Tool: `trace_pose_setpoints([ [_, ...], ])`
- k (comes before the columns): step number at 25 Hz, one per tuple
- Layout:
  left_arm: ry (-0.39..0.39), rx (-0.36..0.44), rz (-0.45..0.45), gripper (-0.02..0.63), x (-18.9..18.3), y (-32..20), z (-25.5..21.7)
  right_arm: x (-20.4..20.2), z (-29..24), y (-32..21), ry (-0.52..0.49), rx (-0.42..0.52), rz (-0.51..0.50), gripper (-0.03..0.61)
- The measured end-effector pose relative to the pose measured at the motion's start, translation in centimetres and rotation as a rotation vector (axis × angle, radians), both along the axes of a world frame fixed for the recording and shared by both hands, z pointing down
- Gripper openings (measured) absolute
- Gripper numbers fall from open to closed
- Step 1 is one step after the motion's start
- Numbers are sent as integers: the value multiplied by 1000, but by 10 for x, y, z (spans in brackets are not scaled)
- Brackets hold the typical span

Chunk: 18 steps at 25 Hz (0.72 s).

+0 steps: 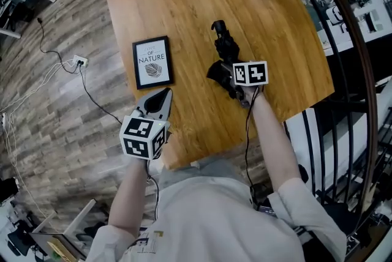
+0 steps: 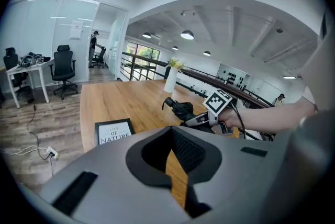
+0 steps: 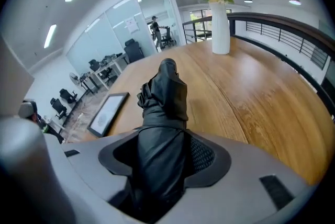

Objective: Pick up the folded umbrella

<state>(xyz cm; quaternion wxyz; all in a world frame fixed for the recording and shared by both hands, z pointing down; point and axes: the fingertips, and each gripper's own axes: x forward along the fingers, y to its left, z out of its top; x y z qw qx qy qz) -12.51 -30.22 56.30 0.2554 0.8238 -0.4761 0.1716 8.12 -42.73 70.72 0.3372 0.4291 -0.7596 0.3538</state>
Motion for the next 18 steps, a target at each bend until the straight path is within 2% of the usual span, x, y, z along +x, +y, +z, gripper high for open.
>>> trace_pose_setpoints([
  [2, -3, 30, -5, 17, -6, 0, -17, -15, -35, 4, -52, 56, -12, 264],
  [5, -13, 92, -11, 17, -13, 0, -50, -40, -105, 9, -125, 182, -87, 267],
  [10, -50, 247, -21, 17, -25, 2, -122, -59, -234, 29, -191, 414, -154, 268],
  [14, -69, 367, -27, 17, -35, 4, -178, -62, -323, 48, -234, 603, -124, 270],
  [18, -73, 483, -33, 17, -44, 13, -230, -58, -389, 71, -285, 754, -71, 272],
])
